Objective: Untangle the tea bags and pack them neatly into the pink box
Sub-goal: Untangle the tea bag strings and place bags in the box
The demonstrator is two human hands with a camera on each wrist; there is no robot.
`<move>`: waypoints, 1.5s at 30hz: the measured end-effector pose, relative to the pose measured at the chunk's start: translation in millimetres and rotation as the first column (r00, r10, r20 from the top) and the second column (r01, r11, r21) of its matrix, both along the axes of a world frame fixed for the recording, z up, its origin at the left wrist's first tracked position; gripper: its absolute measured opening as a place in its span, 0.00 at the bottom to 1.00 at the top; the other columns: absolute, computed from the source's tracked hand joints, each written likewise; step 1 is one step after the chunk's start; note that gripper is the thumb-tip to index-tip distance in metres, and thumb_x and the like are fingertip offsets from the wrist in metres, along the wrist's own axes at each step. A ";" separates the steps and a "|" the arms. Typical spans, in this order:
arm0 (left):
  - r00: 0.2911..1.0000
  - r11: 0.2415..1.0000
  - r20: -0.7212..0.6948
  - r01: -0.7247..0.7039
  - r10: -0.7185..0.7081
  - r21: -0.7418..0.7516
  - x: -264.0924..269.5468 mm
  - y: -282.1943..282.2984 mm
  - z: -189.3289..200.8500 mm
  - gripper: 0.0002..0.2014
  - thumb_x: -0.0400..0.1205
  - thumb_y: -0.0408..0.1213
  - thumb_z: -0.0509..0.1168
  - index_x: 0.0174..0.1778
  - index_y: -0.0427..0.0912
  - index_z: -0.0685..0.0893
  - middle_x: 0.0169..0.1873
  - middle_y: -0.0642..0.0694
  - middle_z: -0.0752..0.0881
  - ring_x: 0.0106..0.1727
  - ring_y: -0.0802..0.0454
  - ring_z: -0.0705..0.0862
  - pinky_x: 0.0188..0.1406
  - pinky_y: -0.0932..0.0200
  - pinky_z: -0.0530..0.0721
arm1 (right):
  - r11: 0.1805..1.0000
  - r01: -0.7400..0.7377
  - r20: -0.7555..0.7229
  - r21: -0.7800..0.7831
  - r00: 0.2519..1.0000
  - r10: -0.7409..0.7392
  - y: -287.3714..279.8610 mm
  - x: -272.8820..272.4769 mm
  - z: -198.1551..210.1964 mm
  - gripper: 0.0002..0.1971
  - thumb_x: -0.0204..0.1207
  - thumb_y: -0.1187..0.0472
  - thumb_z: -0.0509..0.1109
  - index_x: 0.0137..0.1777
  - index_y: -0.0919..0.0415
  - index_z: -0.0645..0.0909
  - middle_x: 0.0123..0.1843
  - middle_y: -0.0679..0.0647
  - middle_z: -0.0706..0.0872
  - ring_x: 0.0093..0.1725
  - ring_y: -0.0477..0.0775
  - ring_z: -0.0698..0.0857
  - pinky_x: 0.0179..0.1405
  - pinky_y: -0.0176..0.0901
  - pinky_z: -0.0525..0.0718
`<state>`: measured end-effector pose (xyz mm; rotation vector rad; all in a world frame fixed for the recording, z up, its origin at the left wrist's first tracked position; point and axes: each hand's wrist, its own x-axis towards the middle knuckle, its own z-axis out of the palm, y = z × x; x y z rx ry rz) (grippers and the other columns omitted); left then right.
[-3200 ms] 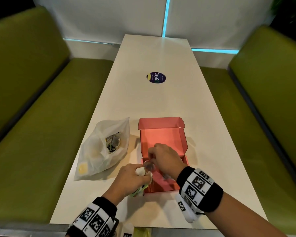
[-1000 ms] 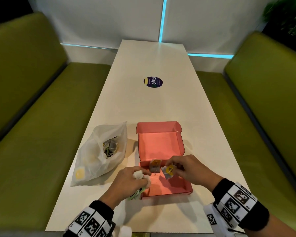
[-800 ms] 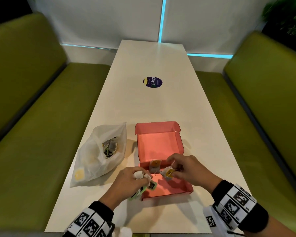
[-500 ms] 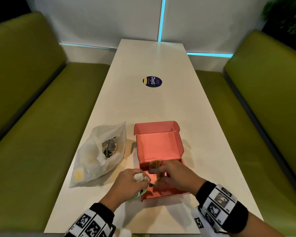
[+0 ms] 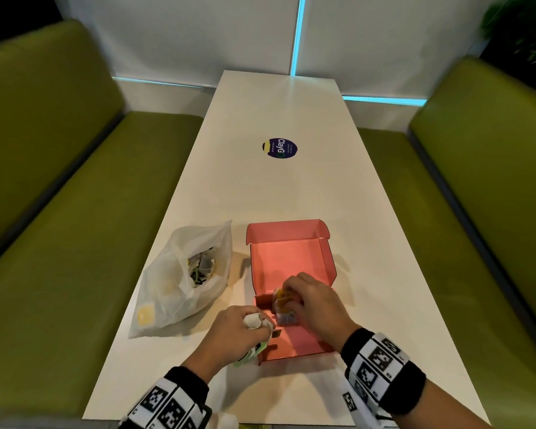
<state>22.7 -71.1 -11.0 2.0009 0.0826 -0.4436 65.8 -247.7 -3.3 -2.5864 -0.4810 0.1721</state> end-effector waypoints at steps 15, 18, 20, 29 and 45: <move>1.000 1.000 0.007 0.002 -0.002 -0.010 0.9 -0.3 0.2 0.05 0.68 0.40 0.71 0.27 0.55 0.88 0.33 0.51 0.90 0.39 0.55 0.87 0.40 0.58 0.84 | 0.834 -0.225 0.036 -0.503 0.959 0.281 -50.5 10.2 27.4 0.13 0.57 0.50 0.79 0.44 0.43 0.88 0.36 0.52 0.76 0.29 0.53 0.78 0.26 0.39 0.64; 1.000 1.000 0.004 0.008 -0.008 -0.013 0.5 -0.8 0.2 0.10 0.71 0.34 0.72 0.27 0.55 0.87 0.30 0.55 0.89 0.34 0.63 0.85 0.35 0.68 0.81 | 0.817 -0.194 0.102 -0.543 0.951 0.293 -49.2 10.4 21.7 0.11 0.49 0.54 0.83 0.24 0.52 0.83 0.31 0.51 0.75 0.25 0.53 0.77 0.27 0.38 0.60; 1.000 1.000 0.000 0.003 -0.003 -0.014 0.0 -1.4 1.5 0.11 0.71 0.33 0.72 0.27 0.55 0.87 0.29 0.57 0.89 0.33 0.65 0.84 0.34 0.71 0.80 | 0.817 -0.184 0.119 -0.547 0.949 0.293 -47.1 8.5 23.4 0.10 0.50 0.55 0.78 0.20 0.55 0.79 0.30 0.52 0.74 0.23 0.54 0.76 0.26 0.38 0.59; 1.000 1.000 -0.004 -0.008 0.008 -0.008 1.6 -1.6 0.4 0.10 0.70 0.34 0.71 0.27 0.54 0.87 0.33 0.52 0.90 0.36 0.59 0.85 0.36 0.66 0.82 | 0.779 -0.215 -0.046 -0.589 0.971 0.233 -41.5 11.1 18.0 0.23 0.37 0.45 0.87 0.34 0.47 0.87 0.34 0.48 0.78 0.31 0.50 0.81 0.23 0.39 0.72; 0.999 0.999 0.022 0.040 -0.041 0.010 3.6 1.3 0.1 0.08 0.70 0.32 0.71 0.30 0.51 0.88 0.26 0.56 0.86 0.29 0.66 0.80 0.32 0.70 0.78 | 0.969 -0.148 -0.184 -0.200 0.977 0.111 -9.8 0.6 0.4 0.07 0.78 0.58 0.66 0.51 0.58 0.83 0.51 0.59 0.87 0.51 0.60 0.84 0.45 0.46 0.78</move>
